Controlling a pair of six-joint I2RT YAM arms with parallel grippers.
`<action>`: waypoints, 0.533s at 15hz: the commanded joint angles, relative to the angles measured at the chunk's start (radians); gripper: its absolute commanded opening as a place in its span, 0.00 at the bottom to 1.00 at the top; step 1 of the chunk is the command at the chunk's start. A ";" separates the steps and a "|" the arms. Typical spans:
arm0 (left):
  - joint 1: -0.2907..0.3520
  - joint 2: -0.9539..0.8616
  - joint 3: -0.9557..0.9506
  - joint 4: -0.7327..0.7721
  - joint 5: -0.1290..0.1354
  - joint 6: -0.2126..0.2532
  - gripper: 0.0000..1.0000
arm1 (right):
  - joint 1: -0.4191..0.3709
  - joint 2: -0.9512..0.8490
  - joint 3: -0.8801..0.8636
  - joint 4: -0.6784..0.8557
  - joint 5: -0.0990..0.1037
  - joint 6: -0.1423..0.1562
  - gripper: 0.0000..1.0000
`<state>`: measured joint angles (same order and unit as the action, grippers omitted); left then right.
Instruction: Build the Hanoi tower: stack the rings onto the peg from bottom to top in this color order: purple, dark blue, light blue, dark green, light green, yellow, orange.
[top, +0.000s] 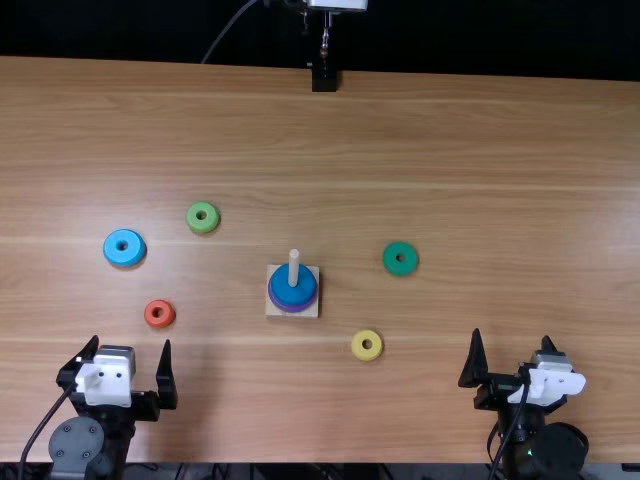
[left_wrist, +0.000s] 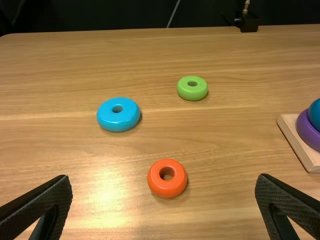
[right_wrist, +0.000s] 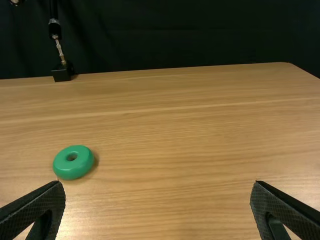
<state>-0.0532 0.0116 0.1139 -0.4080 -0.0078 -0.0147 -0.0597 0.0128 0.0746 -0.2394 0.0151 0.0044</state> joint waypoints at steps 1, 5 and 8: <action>-0.010 -0.012 -0.114 -0.045 -0.005 0.002 1.00 | -0.003 -0.013 -0.058 -0.071 -0.004 -0.001 1.00; -0.010 -0.012 -0.114 -0.045 -0.005 0.004 1.00 | -0.003 -0.013 -0.059 -0.075 -0.004 -0.028 1.00; -0.010 -0.012 -0.114 -0.045 -0.005 0.002 1.00 | -0.003 -0.013 -0.059 -0.075 -0.002 -0.021 1.00</action>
<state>-0.0532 0.0120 0.1139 -0.4076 -0.0074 -0.0143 -0.0601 0.0128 0.0776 -0.2478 0.0151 -0.0170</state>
